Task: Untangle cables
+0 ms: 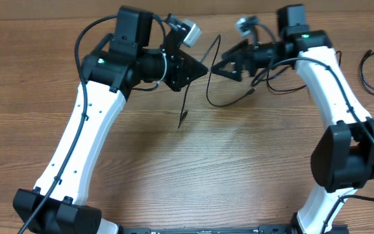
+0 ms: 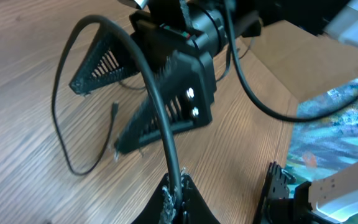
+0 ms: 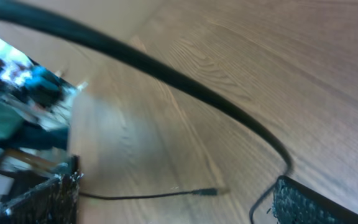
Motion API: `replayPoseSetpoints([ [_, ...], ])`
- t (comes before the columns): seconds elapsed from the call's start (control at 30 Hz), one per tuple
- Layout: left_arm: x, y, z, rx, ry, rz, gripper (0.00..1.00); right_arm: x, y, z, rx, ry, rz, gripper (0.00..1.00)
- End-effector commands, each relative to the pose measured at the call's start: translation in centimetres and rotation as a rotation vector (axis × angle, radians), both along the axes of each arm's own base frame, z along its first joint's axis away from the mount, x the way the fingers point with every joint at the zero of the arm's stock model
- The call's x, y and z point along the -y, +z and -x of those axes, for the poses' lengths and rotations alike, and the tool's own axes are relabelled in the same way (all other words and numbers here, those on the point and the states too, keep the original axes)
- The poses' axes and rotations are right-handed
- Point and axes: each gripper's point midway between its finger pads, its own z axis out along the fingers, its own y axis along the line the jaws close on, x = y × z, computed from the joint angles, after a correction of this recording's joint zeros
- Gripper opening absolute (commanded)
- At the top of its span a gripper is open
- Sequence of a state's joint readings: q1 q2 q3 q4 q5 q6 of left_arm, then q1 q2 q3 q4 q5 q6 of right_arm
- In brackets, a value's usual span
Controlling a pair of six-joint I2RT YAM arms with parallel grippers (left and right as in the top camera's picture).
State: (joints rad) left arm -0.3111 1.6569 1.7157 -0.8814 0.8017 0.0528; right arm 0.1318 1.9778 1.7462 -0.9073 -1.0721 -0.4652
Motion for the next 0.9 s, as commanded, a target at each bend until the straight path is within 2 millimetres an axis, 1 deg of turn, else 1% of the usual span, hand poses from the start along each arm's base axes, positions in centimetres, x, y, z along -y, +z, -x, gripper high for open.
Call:
replayPoseSetpoints([
  [0.0,-2.0,0.4,-0.7,0.002,0.044,-0.007,0.04,-0.7,-1.4,-1.3,0.016,-0.073,0.109,1.0],
  [0.07,-2.7,0.1,-0.8,-0.02,0.061,-0.012,0.04,-0.9,-1.2,-1.7,0.026,-0.085,0.107,1.0],
  [0.2,-3.4,-0.3,-0.6,-0.037,0.063,-0.025,0.04,-1.5,-0.5,-1.5,0.039,-0.053,0.06,1.0],
  [0.27,-3.3,-0.3,-0.5,-0.035,0.059,-0.027,0.04,-1.9,-0.5,-1.3,0.035,-0.035,0.042,0.94],
  [0.37,-2.9,0.1,-0.1,-0.033,0.027,-0.001,0.04,-3.4,-1.6,-1.0,0.019,0.0,0.036,0.93],
  [0.47,-2.2,1.0,0.8,-0.023,-0.042,0.056,0.04,-4.9,-2.5,-0.6,0.016,0.033,0.037,0.93],
  [0.5,-2.0,1.2,1.0,-0.018,-0.059,0.069,0.04,-5.7,-2.7,-0.6,0.026,0.049,0.034,0.91],
  [0.53,-2.0,1.2,1.0,-0.018,-0.059,0.069,0.04,-6.0,-2.8,-0.5,0.033,0.055,0.033,0.88],
  [0.6,-2.0,1.1,1.0,-0.019,-0.058,0.068,0.04,-6.6,-2.8,-0.5,0.047,0.067,0.028,0.77],
  [0.63,-2.1,1.1,1.0,-0.019,-0.057,0.067,0.04,-6.9,-2.8,-0.4,0.052,0.071,0.026,0.75],
  [0.73,-2.1,1.1,0.9,-0.016,-0.054,0.062,0.04,-7.3,-2.4,-0.4,0.032,0.067,0.01,0.75],
  [0.87,-2.2,1.0,0.6,0.01,-0.052,0.047,0.04,-7.9,-1.1,0.7,0.014,0.125,-0.073,0.75],
])
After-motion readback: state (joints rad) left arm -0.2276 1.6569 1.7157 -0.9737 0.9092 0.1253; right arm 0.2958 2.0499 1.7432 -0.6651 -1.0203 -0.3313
